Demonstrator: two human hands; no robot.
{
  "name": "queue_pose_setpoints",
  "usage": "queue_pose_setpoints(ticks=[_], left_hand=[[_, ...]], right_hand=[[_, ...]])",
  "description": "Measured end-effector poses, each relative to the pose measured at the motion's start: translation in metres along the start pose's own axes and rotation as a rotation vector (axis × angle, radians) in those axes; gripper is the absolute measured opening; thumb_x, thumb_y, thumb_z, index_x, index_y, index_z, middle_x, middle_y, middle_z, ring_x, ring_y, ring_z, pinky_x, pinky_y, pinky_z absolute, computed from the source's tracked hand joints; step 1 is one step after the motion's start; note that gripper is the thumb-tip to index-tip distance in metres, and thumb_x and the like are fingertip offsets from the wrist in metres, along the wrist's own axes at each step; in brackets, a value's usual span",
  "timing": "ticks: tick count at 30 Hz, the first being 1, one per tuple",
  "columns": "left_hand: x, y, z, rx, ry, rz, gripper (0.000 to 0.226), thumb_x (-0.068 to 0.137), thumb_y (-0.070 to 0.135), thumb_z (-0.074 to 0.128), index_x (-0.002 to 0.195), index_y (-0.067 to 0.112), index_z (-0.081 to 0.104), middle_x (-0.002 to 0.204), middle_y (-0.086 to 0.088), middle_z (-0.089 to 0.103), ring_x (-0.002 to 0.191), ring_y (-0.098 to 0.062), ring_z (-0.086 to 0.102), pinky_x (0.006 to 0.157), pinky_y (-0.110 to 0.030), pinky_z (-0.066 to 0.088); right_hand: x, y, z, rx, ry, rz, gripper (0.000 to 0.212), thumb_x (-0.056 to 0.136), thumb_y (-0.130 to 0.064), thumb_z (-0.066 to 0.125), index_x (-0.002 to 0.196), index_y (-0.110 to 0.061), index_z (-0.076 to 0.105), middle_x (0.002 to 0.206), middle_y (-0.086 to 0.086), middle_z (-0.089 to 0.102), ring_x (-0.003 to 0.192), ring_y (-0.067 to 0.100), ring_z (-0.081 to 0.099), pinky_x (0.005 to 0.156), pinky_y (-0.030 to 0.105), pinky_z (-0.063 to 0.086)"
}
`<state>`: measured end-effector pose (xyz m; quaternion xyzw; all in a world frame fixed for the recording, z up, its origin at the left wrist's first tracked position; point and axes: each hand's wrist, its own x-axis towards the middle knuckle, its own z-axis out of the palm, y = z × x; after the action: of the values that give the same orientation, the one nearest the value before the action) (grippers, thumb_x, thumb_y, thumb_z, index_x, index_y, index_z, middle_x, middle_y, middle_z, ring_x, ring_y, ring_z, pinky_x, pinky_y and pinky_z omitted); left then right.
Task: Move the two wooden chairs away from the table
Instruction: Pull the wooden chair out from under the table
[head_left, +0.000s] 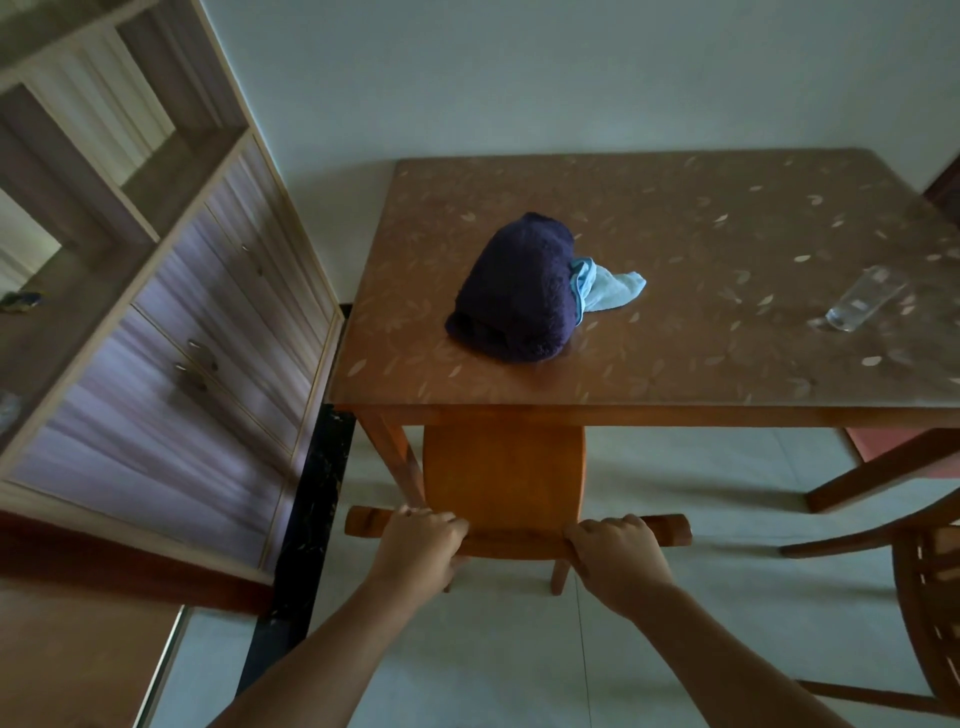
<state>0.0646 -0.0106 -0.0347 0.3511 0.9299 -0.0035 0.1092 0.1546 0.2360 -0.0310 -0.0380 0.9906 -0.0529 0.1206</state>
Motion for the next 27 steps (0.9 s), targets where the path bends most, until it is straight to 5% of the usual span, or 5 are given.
queue_pose_setpoints(ticks=[7,15,17,19,27], left_hand=[[0.014,0.001,0.005,-0.041,-0.224,-0.034,0.017,0.09,0.035,0.071,0.104,0.028,0.067,0.1,0.007,0.065,0.096,-0.017,0.066,0.091,-0.043,0.054],[0.038,-0.015,0.014,-0.132,-0.551,-0.101,0.018,0.092,0.037,0.069,0.109,0.035,0.065,0.094,0.008,0.065,0.084,-0.015,0.066,0.084,-0.038,0.059],[0.035,-0.027,0.014,-0.096,-0.553,-0.085,0.003,0.095,0.034,0.067,0.097,0.035,0.064,0.089,0.008,0.063,0.079,-0.013,0.064,0.084,-0.034,0.057],[0.029,-0.036,0.015,-0.075,-0.501,-0.047,0.013,0.1,0.03,0.061,0.089,0.038,0.059,0.079,0.012,0.054,0.079,-0.014,0.064,0.083,-0.032,0.056],[0.019,-0.036,0.007,0.042,-0.315,0.077,0.012,0.102,0.016,0.057,0.109,0.021,0.065,0.099,0.0,0.069,0.09,-0.017,0.07,0.086,-0.036,0.057]], right_hand=[[0.006,-0.006,-0.014,0.034,-0.198,0.078,0.014,0.09,-0.015,0.053,0.094,-0.024,0.062,0.087,-0.004,0.071,0.077,0.019,0.069,0.076,0.038,0.059],[0.021,0.011,-0.01,0.046,-0.391,0.029,0.022,0.089,-0.022,0.05,0.102,-0.027,0.067,0.09,-0.003,0.071,0.08,0.017,0.07,0.075,0.038,0.062],[0.018,0.023,-0.009,-0.018,-0.38,0.009,0.017,0.093,-0.026,0.053,0.105,-0.026,0.065,0.086,-0.003,0.068,0.077,0.016,0.068,0.074,0.037,0.061],[0.015,0.032,-0.007,-0.074,-0.345,-0.001,0.014,0.097,-0.029,0.054,0.106,-0.024,0.064,0.085,-0.003,0.068,0.076,0.015,0.068,0.074,0.036,0.061],[0.009,0.04,-0.005,-0.108,-0.238,-0.055,0.018,0.101,-0.021,0.047,0.118,-0.02,0.053,0.098,-0.001,0.072,0.083,0.021,0.072,0.076,0.039,0.059]])
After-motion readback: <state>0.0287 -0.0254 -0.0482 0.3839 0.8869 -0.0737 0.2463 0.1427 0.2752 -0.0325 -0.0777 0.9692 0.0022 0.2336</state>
